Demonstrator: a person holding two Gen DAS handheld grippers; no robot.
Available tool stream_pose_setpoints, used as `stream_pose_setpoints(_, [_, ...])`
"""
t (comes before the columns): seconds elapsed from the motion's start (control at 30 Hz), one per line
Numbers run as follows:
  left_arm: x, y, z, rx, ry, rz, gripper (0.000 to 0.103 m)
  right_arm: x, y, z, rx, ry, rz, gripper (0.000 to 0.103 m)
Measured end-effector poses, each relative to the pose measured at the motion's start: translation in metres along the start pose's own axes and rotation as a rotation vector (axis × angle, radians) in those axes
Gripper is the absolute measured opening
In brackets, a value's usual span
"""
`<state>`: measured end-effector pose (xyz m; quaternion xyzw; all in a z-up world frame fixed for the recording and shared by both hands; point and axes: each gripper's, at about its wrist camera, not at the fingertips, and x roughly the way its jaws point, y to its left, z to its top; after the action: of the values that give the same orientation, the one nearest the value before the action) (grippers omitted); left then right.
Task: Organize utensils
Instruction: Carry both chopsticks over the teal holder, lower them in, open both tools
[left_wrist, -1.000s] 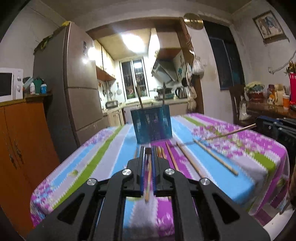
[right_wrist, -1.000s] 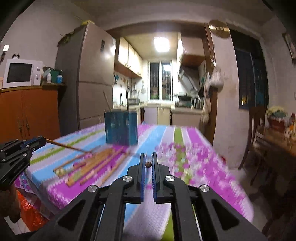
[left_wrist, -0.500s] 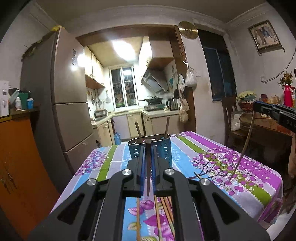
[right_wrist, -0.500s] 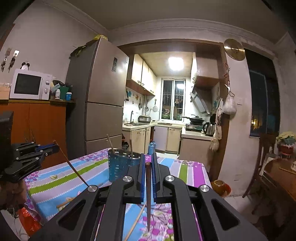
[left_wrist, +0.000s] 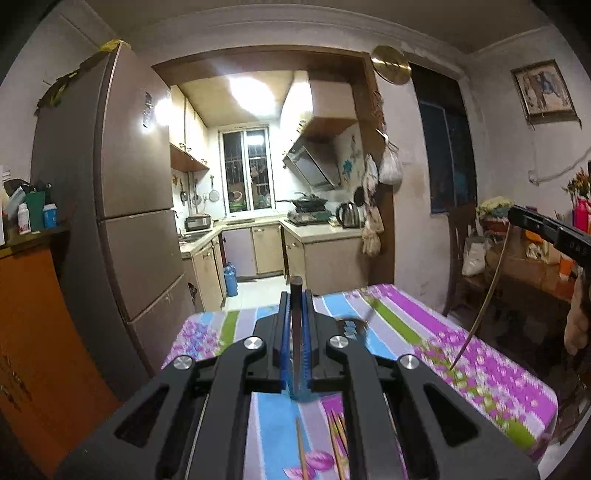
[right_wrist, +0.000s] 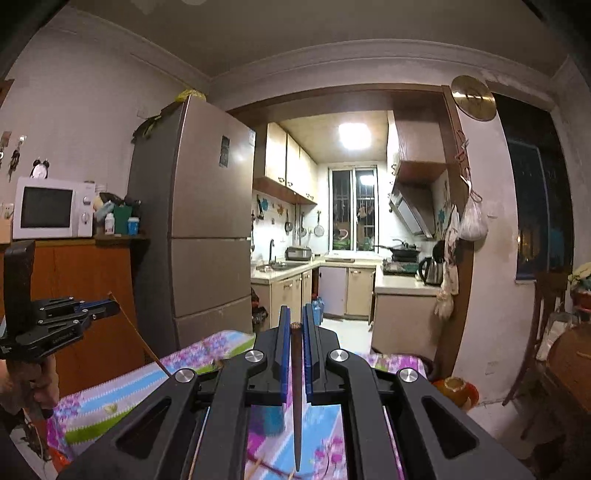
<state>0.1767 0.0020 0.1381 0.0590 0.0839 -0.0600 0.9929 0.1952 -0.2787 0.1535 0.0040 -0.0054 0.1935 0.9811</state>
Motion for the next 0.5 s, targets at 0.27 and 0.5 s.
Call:
stream_pose_setpoints(0.27, [0.037, 0.029, 0.062, -0.049, -0.023, -0.013, 0.004, 0.059, -0.004, 0.065, -0.007, -0.051, 0.007, 0.007])
stream_pose_setpoints(0.5, [0.082, 0.026, 0.080, -0.032, 0.020, -0.039, 0.004, 0.115, 0.007, 0.090, -0.004, -0.047, 0.028, 0.007])
